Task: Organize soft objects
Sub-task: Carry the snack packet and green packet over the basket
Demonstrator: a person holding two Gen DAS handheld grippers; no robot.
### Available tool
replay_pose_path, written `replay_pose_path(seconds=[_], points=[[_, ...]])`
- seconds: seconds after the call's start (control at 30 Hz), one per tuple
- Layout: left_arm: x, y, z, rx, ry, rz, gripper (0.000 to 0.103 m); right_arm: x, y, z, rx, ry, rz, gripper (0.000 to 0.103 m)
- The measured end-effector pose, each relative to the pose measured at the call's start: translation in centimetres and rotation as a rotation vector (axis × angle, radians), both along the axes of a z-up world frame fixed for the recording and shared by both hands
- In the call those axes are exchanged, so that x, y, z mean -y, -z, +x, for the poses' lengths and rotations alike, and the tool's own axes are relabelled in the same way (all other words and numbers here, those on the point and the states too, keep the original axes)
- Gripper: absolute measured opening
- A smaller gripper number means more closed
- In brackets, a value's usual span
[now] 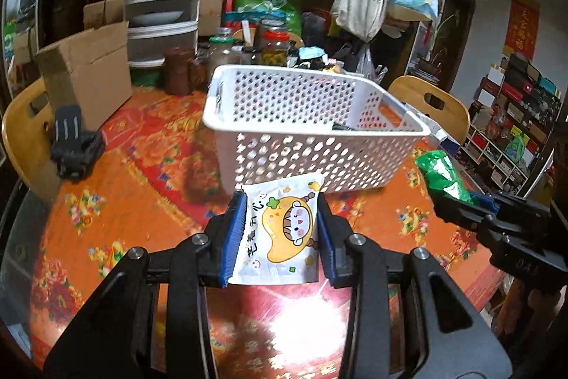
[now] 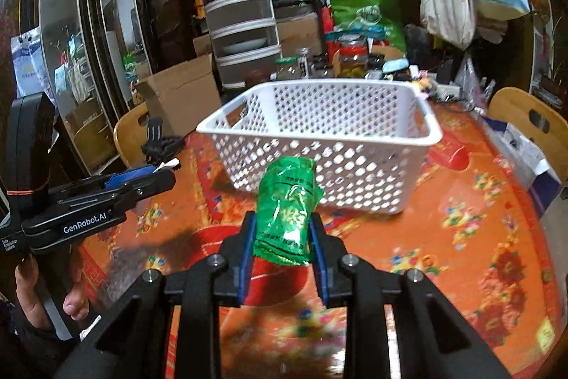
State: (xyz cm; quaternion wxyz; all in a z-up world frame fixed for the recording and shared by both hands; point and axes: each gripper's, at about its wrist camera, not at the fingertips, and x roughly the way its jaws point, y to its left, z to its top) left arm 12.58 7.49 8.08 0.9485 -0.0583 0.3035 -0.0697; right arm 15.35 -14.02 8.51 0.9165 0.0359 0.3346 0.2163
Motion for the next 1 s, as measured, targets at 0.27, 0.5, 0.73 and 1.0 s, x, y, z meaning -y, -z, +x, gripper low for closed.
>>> replay_pose_path(seconds=[0.27,0.5,0.73,1.0], points=[[1.6,-3.9,2.1,0.032,0.027,0.005,0.035,2.8,-2.6,1.5,0.032,0.015,-0.006,0.027],[2.6,-7.5,4.9,0.054,0.036,0.024,0.035,3.0,-5.4,3.3,0.071,0.027,-0.050,0.027],[3.7,-10.1,7.8,0.049,0.047,0.032,0.035,3.1,-7.0,5.9,0.057,0.027,-0.056,0.027],[4.4,-9.4,14.4,-0.051,0.033,0.042,0.035,1.7,-6.7,11.4,-0.020,0.034,-0.105,0.027]])
